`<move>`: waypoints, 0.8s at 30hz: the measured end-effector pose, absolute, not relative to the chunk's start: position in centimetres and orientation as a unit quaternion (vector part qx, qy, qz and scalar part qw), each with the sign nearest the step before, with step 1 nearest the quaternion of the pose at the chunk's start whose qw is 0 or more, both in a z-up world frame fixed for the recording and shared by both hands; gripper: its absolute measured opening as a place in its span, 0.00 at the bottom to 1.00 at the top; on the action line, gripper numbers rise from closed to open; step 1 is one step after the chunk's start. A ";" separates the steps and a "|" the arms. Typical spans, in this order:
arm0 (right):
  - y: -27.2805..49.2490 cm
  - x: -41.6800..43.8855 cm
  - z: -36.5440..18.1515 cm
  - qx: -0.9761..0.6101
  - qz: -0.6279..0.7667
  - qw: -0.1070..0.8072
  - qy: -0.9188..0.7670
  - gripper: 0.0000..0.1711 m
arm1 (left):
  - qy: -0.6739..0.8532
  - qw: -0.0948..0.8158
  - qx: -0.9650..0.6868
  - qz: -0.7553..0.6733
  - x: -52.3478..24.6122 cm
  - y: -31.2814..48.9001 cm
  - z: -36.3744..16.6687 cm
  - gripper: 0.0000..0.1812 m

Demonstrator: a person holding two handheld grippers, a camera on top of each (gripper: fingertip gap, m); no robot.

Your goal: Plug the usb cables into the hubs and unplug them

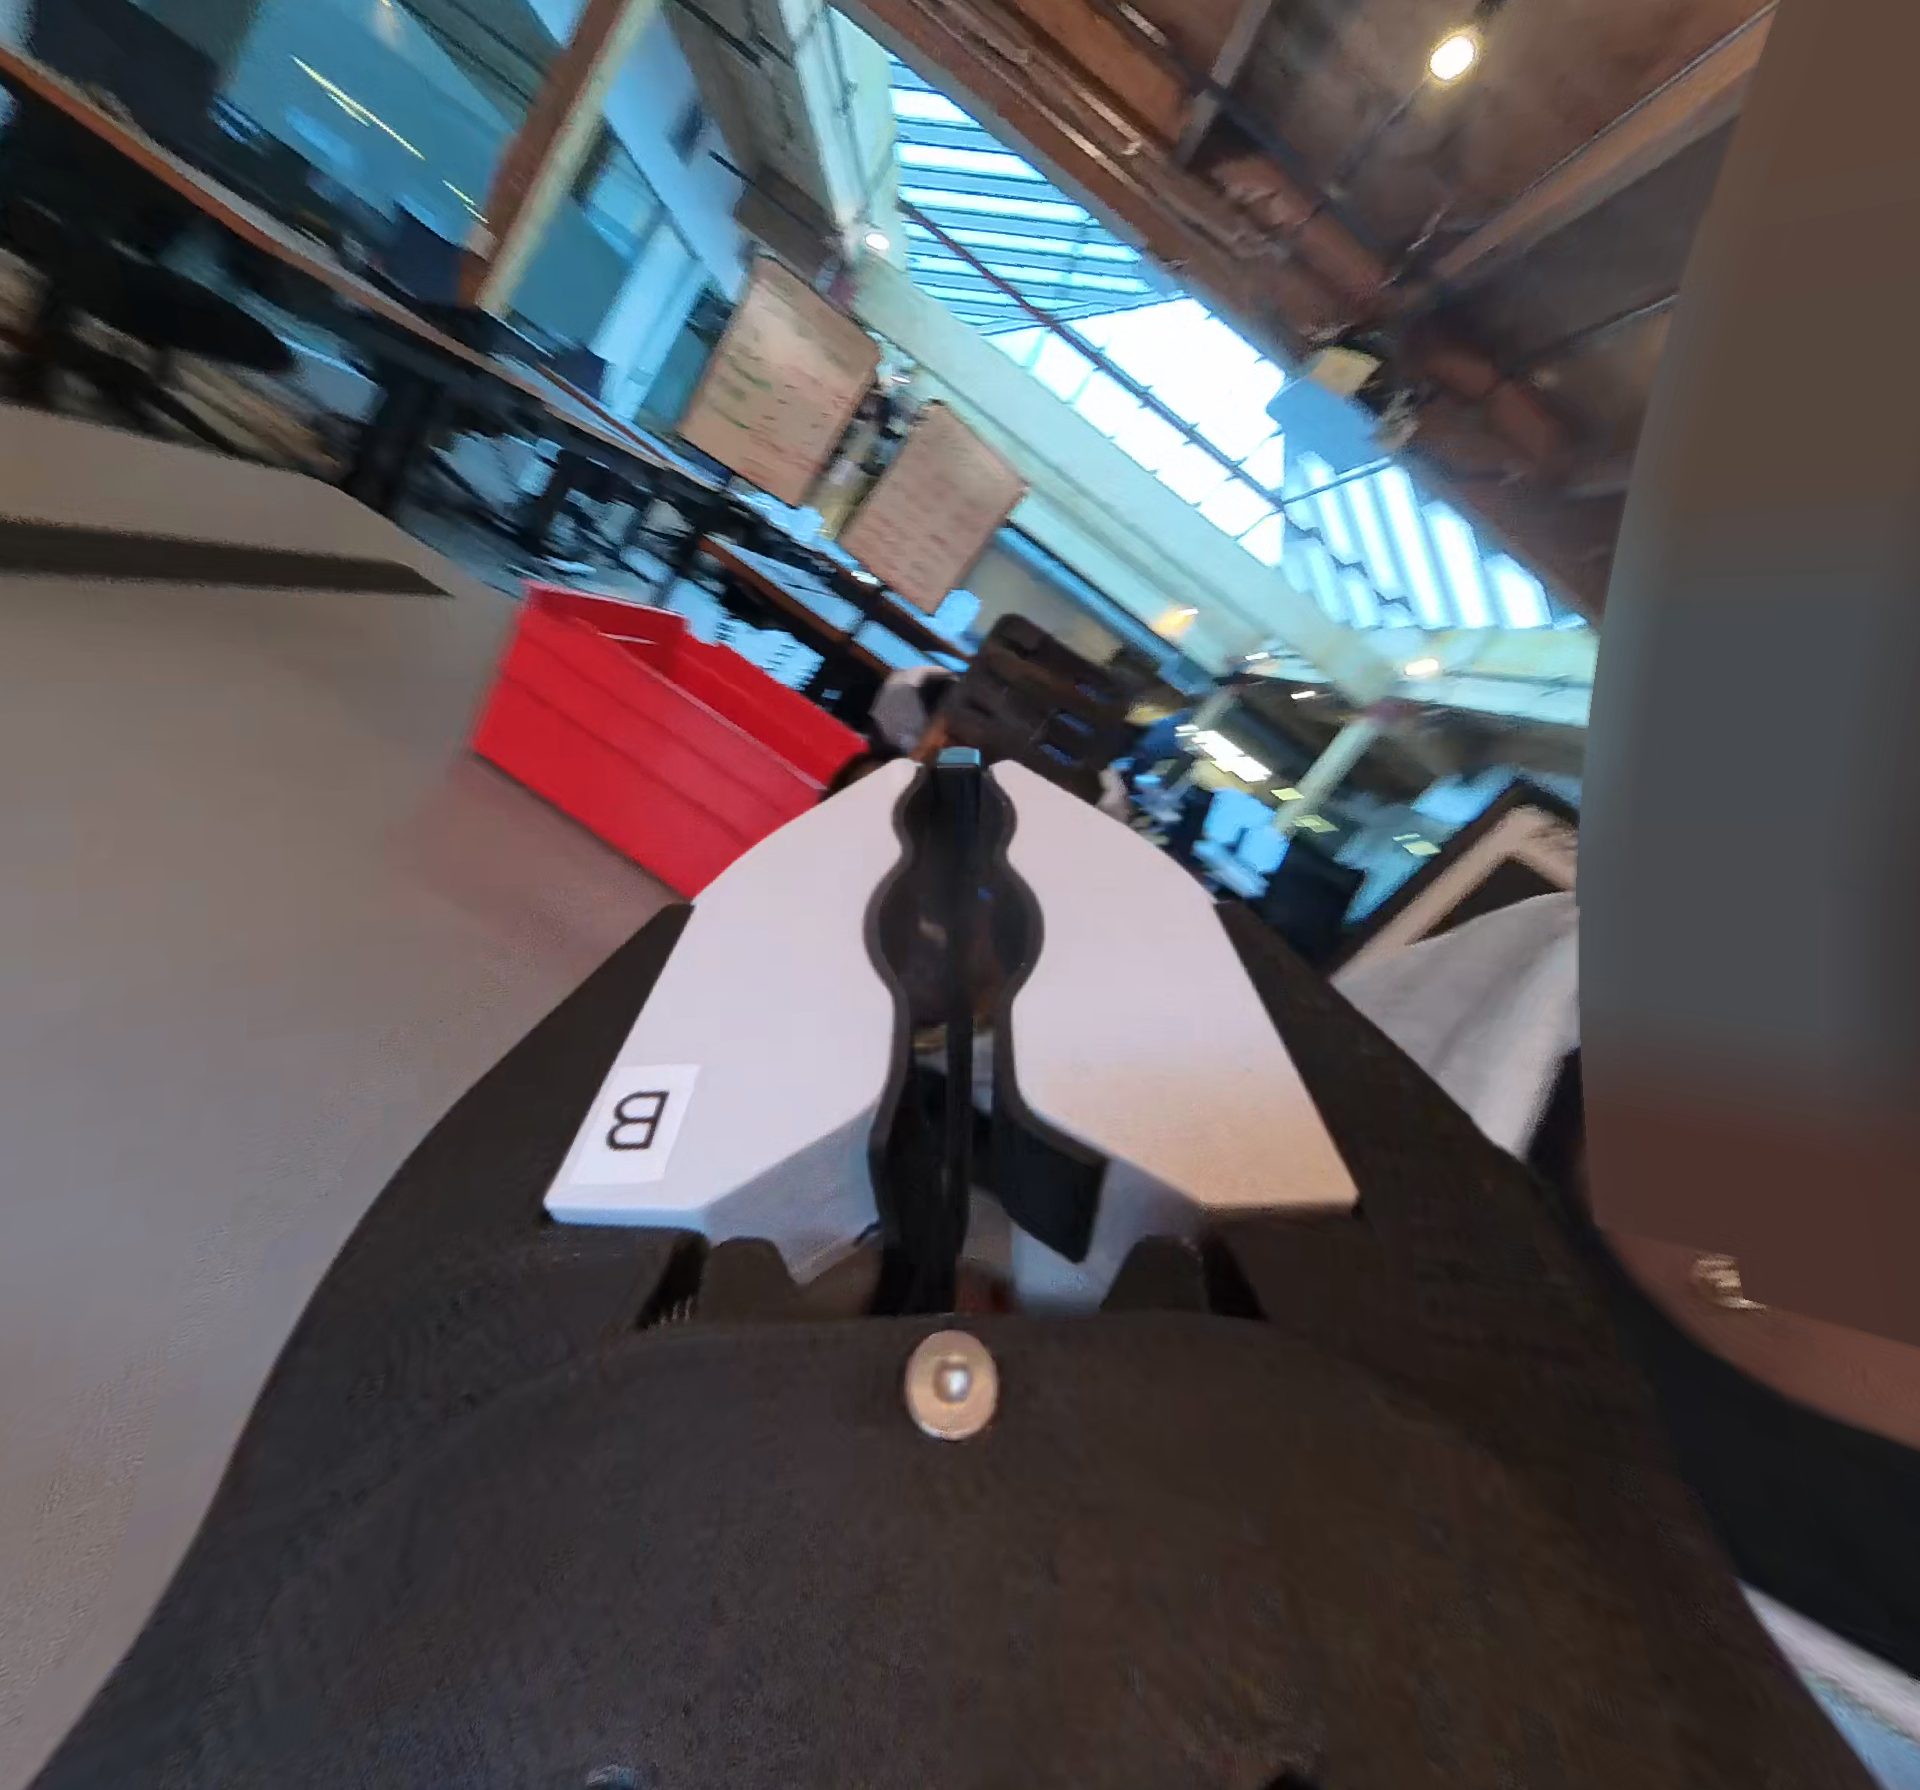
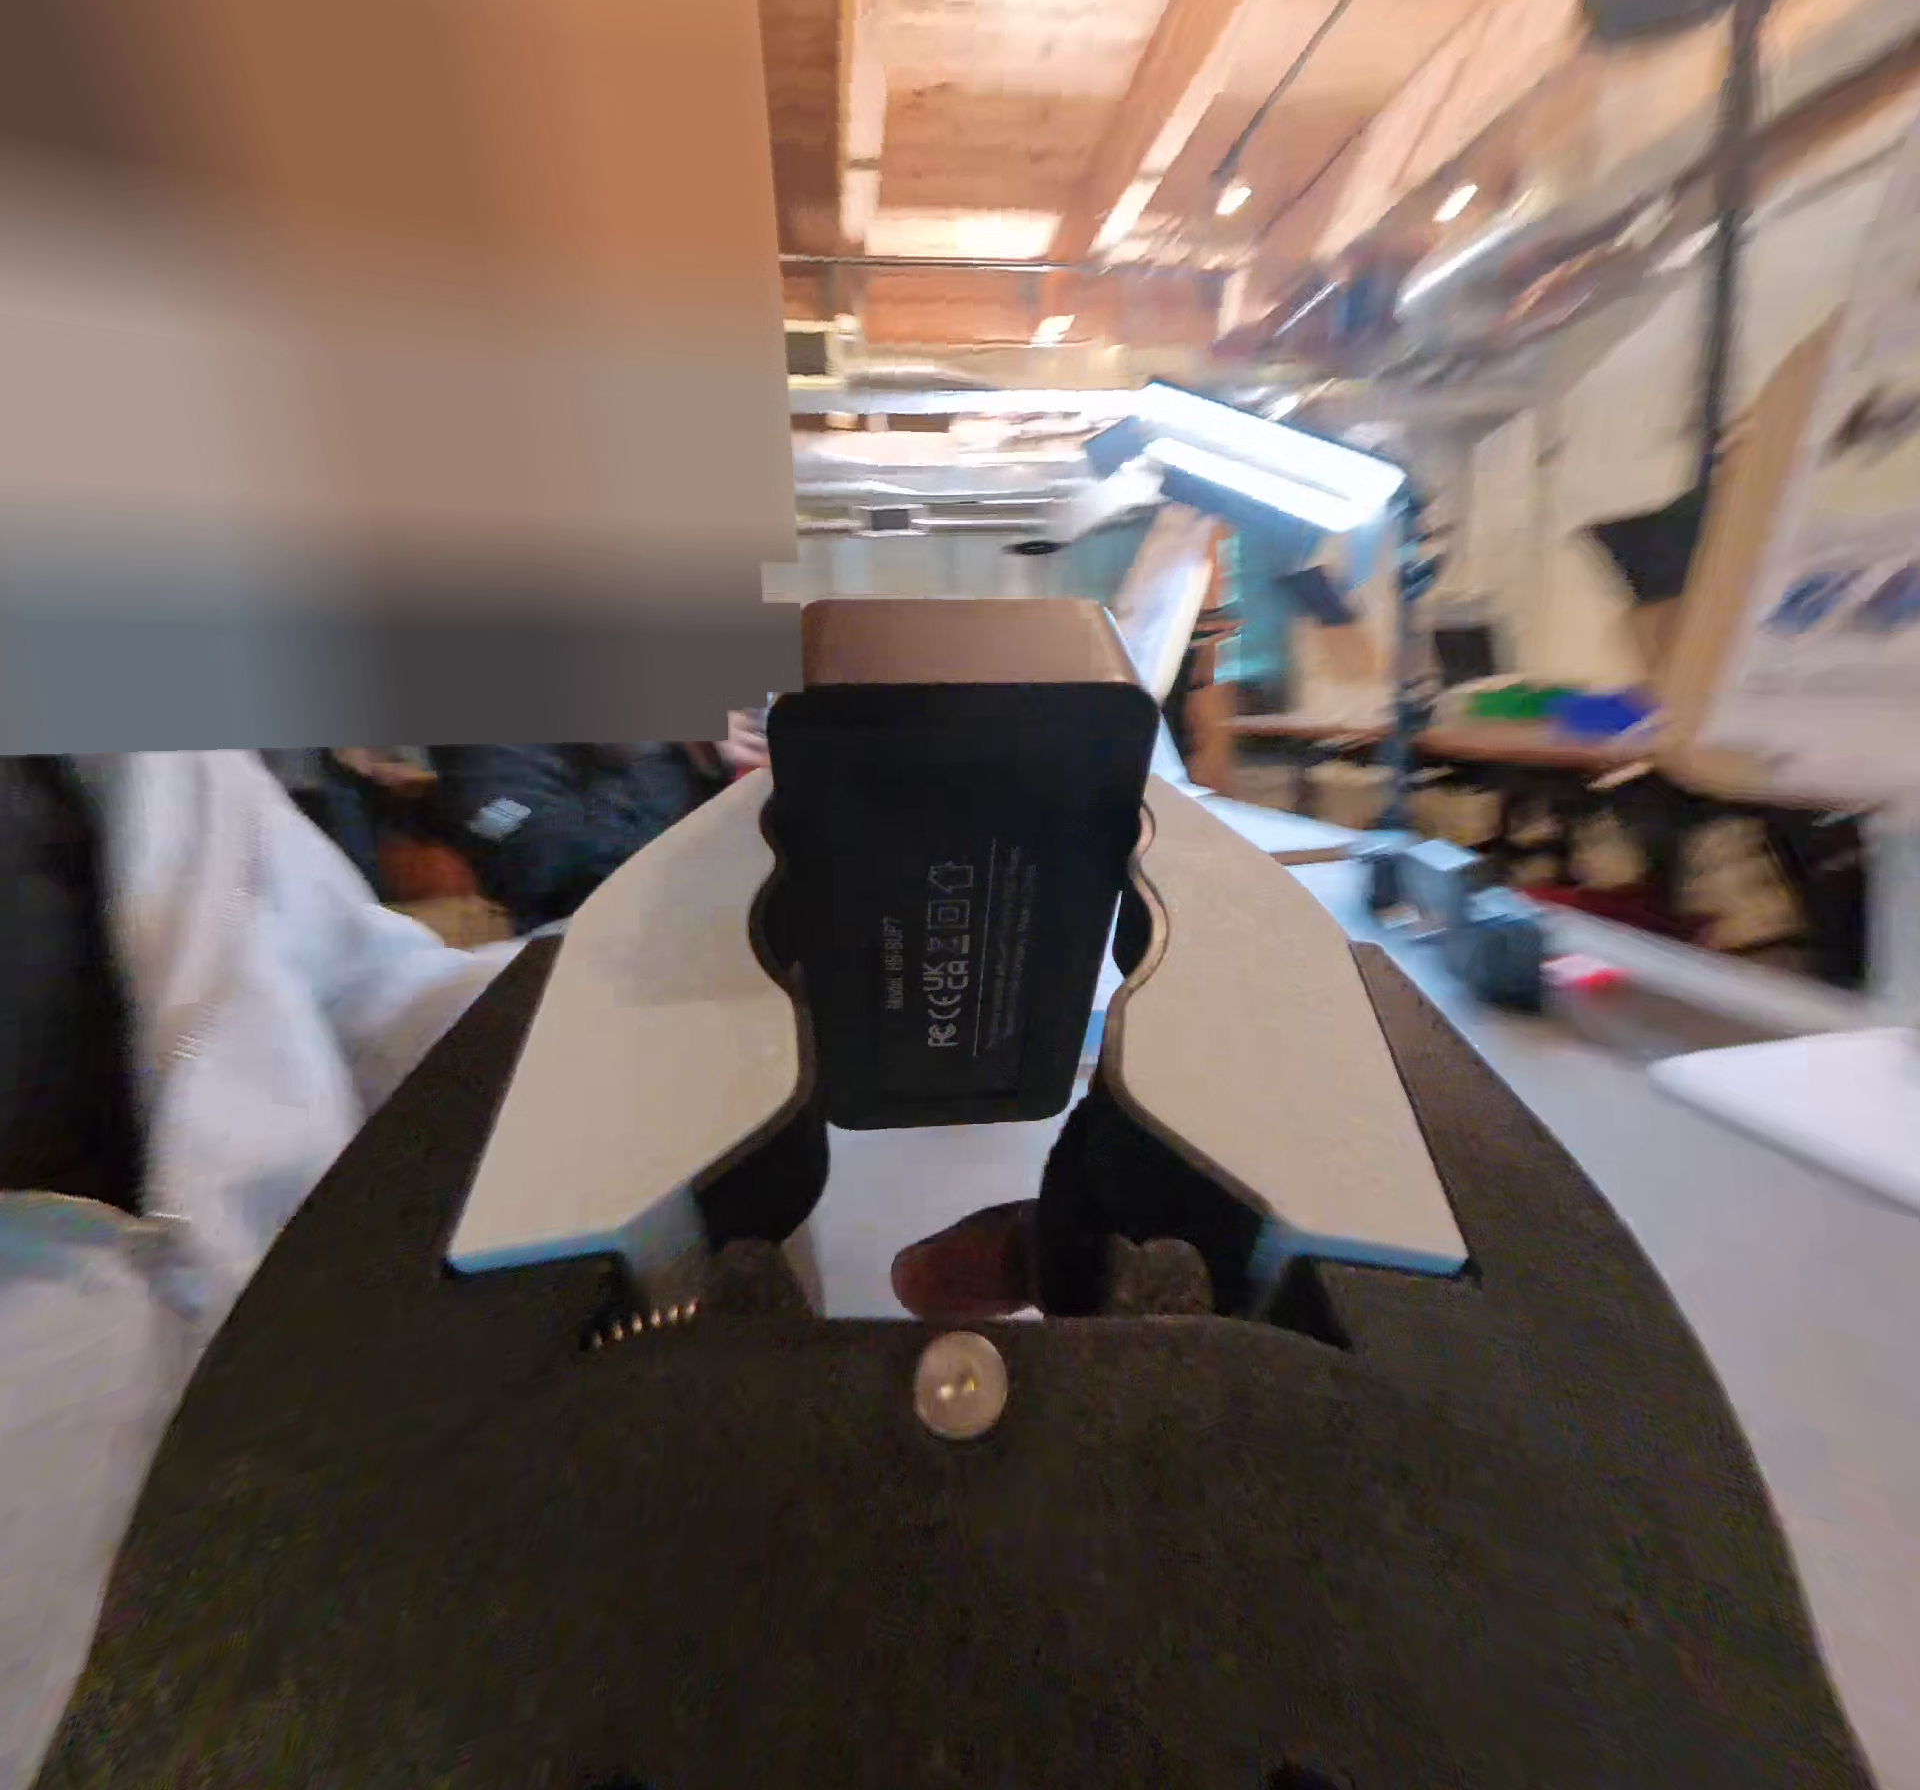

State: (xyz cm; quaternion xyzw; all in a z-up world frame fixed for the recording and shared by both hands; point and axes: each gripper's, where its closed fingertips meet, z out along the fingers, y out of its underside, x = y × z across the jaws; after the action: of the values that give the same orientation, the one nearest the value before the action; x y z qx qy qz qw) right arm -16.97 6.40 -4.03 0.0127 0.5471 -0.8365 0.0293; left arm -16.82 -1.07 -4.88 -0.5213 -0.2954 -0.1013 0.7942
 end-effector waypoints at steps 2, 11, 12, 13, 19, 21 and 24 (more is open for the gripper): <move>6.4 -16.8 -3.8 -0.024 -0.829 -0.094 0.551 0.35 | -0.310 0.795 -0.493 -0.169 -16.3 -0.5 -4.1 0.05; 4.5 -15.3 -5.5 -0.156 -0.704 -0.379 0.580 0.35 | -0.320 0.713 -0.572 -0.250 -13.3 4.0 -4.7 0.05; 4.5 -15.3 -5.5 -0.160 -0.698 -0.390 0.579 0.35 | -0.319 0.706 -0.583 -0.245 -13.2 4.3 -4.8 0.05; 4.5 -15.3 -5.5 -0.165 -0.691 -0.401 0.578 0.35 | -0.318 0.703 -0.587 -0.245 -13.1 4.4 -4.9 0.05; 4.6 -14.7 -5.1 -0.184 -0.679 -0.427 0.569 0.35 | -0.317 0.697 -0.593 -0.250 -12.8 4.7 -4.9 0.05; 4.5 -14.6 -5.3 -0.189 -0.675 -0.427 0.571 0.35 | -0.314 0.693 -0.602 -0.242 -12.6 4.7 -5.1 0.05; 4.4 -14.6 -5.5 -0.197 -0.665 -0.433 0.575 0.35 | -0.308 0.682 -0.627 -0.217 -12.5 4.5 -5.4 0.05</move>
State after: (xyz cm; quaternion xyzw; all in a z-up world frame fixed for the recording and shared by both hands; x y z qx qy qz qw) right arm -14.61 4.37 -5.53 -0.1971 0.5752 -0.6653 -0.4333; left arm -12.50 4.51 -5.41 -0.6271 -0.3077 -0.2173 0.6817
